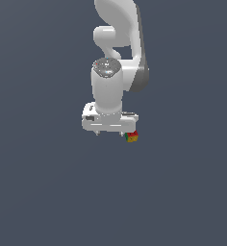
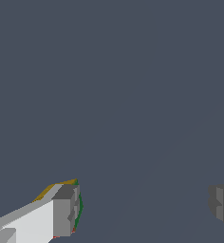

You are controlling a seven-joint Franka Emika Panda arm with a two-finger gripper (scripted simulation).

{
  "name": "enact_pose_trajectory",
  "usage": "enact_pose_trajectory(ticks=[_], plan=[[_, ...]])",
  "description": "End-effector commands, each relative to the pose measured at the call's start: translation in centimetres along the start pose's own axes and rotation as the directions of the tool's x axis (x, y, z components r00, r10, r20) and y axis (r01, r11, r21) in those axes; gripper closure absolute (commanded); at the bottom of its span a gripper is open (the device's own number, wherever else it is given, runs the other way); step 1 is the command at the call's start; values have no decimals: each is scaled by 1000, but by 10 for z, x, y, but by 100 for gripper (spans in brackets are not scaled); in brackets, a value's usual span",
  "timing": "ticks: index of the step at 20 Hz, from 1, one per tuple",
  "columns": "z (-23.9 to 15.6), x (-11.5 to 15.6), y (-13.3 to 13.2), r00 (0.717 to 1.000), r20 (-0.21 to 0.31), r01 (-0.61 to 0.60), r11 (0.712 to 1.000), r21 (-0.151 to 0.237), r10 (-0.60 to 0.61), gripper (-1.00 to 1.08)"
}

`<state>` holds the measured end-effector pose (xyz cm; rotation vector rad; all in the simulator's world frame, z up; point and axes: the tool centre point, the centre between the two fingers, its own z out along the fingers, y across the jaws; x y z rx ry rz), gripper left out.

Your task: Pick up the object and move it to a goal position.

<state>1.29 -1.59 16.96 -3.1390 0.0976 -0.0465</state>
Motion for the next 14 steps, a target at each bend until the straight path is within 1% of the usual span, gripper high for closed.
enact_pose_trajectory(ticks=[1,4,10,14], plan=[[0,0,0,1000,0,0,1000,0,0,-92],[1,1,3,1000,-1,0,1000,-1,0,-92],[3,7,19,1000,-4,0,1000,-4,0,-92],[3,6,18,1000,-4,-1,1000,-4,1,-92]])
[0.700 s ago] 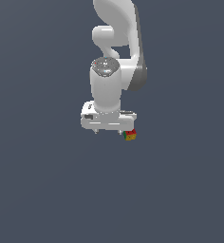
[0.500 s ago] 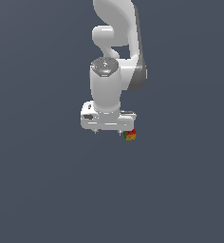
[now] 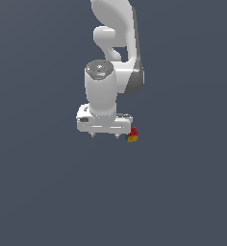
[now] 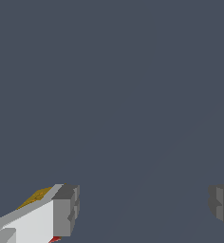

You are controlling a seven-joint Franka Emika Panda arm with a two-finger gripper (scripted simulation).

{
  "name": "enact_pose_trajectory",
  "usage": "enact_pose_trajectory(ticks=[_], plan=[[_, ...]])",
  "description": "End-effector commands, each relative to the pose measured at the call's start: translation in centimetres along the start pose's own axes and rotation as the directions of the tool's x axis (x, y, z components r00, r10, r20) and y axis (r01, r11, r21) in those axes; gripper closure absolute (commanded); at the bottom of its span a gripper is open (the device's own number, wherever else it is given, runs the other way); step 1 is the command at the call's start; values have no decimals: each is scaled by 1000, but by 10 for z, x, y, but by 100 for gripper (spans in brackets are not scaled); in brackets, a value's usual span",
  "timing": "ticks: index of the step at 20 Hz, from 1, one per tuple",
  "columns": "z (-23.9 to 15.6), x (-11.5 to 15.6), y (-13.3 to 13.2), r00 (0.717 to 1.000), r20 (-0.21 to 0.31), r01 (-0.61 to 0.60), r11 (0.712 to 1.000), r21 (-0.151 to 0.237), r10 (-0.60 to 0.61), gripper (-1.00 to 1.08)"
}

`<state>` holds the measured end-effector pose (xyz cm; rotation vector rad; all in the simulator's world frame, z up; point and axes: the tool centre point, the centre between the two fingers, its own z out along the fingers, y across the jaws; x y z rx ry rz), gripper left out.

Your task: Pick up the object and move it to a goal position.

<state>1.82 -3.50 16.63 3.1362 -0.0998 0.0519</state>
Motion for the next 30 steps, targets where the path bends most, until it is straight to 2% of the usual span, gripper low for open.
enact_pose_trajectory(ticks=[1,9,17,23,30], plan=[[0,0,-1,1000,0,-3,1000,0,3,-92],[5,-4,-9,998,2,-65,998,2,65,-92],[14,-12,-24,981,7,-193,981,4,193,-92],[23,-21,-40,946,12,-323,946,4,323,-92],[33,-33,-57,882,18,-471,882,1,471,-92]])
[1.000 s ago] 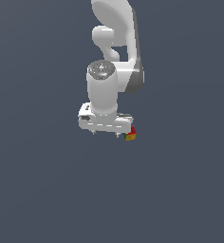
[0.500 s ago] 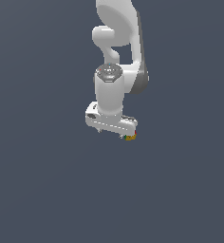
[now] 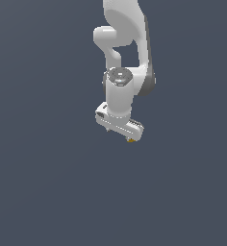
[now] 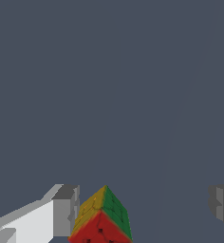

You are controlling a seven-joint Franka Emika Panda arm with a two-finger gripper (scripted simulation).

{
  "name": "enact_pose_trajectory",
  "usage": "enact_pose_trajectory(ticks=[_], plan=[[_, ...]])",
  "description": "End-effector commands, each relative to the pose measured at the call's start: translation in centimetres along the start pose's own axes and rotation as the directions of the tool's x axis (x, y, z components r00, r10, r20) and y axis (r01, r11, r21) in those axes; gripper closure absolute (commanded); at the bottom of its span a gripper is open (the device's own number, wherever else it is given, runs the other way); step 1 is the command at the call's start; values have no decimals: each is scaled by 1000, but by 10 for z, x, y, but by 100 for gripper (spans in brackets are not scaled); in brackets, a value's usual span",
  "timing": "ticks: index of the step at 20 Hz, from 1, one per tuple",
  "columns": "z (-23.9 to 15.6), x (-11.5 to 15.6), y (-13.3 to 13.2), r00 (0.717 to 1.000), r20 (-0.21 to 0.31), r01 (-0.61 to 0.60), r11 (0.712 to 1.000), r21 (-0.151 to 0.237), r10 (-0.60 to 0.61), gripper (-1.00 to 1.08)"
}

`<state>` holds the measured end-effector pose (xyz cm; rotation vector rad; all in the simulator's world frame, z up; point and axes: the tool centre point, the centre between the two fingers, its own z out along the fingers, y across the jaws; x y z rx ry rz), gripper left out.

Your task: Pick up the object and move it to a goal position.

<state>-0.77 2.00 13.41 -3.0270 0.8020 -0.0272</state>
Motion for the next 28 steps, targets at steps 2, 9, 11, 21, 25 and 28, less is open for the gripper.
enact_pose_trajectory(ticks=[2,9,11,21,25,28], plan=[[5,-9,-5,997,2,-82,997,-1,82,-92],[16,-27,-14,970,6,-243,970,-3,243,-92],[18,-32,-16,958,6,-287,958,-5,288,-92],[32,-59,-26,865,7,-501,865,-11,501,-92],[37,-69,-29,815,6,-580,815,-14,580,-92],[41,-76,-31,774,4,-633,774,-16,633,-92]])
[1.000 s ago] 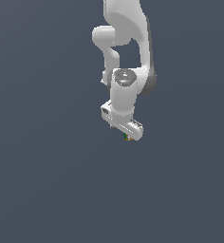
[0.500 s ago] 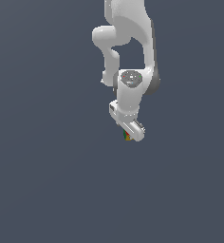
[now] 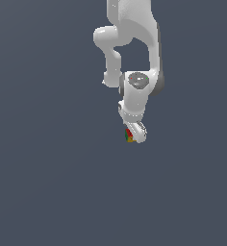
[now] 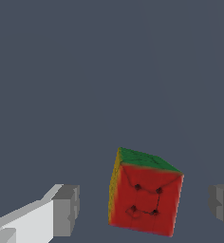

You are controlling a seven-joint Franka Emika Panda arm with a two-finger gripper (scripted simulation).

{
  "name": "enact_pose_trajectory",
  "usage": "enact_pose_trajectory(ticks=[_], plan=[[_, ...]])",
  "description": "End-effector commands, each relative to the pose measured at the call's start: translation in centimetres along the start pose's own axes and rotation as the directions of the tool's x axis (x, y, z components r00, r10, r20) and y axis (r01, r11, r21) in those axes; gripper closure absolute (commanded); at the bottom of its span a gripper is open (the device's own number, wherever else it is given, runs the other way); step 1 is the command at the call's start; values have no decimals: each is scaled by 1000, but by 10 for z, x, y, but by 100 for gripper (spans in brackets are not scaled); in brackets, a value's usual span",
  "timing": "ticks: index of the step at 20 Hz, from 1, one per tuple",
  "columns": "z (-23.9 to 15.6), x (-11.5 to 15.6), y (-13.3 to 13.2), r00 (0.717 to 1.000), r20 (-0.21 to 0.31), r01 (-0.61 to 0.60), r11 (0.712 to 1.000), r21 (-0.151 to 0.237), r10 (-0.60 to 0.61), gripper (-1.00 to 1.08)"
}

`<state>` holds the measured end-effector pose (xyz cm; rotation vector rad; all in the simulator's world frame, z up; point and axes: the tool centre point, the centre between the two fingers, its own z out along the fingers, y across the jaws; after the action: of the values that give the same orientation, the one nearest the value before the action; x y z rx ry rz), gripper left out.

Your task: Pick up the object and move it to a goal position.

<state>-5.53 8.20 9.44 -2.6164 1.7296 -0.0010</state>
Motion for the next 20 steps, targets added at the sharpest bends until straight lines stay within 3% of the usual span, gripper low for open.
enact_pose_trajectory(ticks=[1,10,20], plan=[[3,-6,2,999,-1,-55,999,-1,55,-92],[10,-18,8,984,-3,-178,984,-4,178,-92],[12,-21,9,979,-3,-203,979,-4,203,-92]])
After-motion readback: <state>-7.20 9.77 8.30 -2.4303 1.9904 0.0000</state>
